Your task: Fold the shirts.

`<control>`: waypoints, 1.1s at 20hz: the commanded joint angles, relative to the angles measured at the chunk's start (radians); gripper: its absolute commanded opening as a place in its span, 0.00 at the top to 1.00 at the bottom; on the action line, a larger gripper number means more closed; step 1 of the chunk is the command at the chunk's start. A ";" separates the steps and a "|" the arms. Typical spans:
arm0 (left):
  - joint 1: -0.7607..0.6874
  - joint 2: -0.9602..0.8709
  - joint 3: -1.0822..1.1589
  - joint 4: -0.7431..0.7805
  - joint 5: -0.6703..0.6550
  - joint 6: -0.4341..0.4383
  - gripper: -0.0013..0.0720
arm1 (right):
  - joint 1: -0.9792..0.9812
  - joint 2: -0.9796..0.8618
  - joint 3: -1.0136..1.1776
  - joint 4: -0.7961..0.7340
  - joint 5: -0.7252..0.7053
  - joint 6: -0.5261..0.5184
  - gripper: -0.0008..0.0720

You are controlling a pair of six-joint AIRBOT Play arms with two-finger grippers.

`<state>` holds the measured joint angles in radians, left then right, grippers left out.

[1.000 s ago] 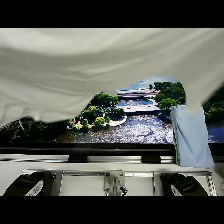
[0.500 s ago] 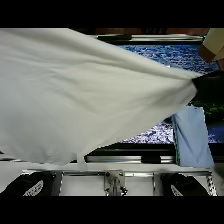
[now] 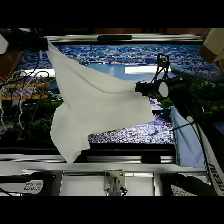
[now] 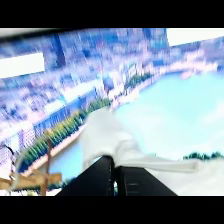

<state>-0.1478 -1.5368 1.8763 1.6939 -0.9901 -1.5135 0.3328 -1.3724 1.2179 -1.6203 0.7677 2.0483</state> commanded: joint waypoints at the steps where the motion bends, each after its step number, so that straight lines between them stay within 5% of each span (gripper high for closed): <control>1: 0.002 -0.174 -0.003 -0.008 -0.044 -0.072 0.93 | 0.001 -0.157 -0.016 0.019 -0.275 0.092 0.89; 5: 0.002 -0.277 -0.003 -0.112 -0.182 -0.179 0.90 | 0.001 -0.210 -0.016 0.050 -0.175 0.092 0.89; 6: 0.002 -0.290 -0.003 -0.157 -0.232 -0.179 0.73 | 0.001 -0.209 -0.016 0.056 -0.160 0.090 0.82; 7: 0.005 -0.294 -0.003 -0.219 -0.298 -0.164 0.26 | 0.001 -0.201 -0.016 0.064 -0.151 0.082 0.49; 8: 0.010 -0.292 -0.002 -0.289 -0.379 -0.104 0.00 | 0.000 -0.181 -0.016 0.067 -0.126 0.035 0.21; 10: 0.031 -0.273 0.007 -0.368 -0.583 0.008 0.01 | -0.006 -0.105 -0.016 0.042 -0.035 -0.111 0.21; 13: 0.096 -0.193 -0.018 -0.398 -0.758 0.022 0.02 | -0.063 0.036 -0.016 -0.006 0.253 -0.423 0.21; 15: 0.143 -0.079 -0.146 -0.439 -0.732 0.040 0.06 | -0.144 0.098 -0.016 0.002 0.486 -0.565 0.21; 17: 0.192 0.078 -0.394 -0.442 -0.641 0.071 0.29 | -0.239 0.130 -0.016 0.071 0.651 -0.660 0.21; 22: 0.392 0.447 -1.020 -0.459 -0.384 0.064 0.28 | -0.402 0.146 -0.016 0.306 0.691 -0.695 0.21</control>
<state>0.1421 -1.2671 1.1427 1.2568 -1.5085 -1.4597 0.0113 -1.2434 1.2018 -1.4498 1.3857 1.4174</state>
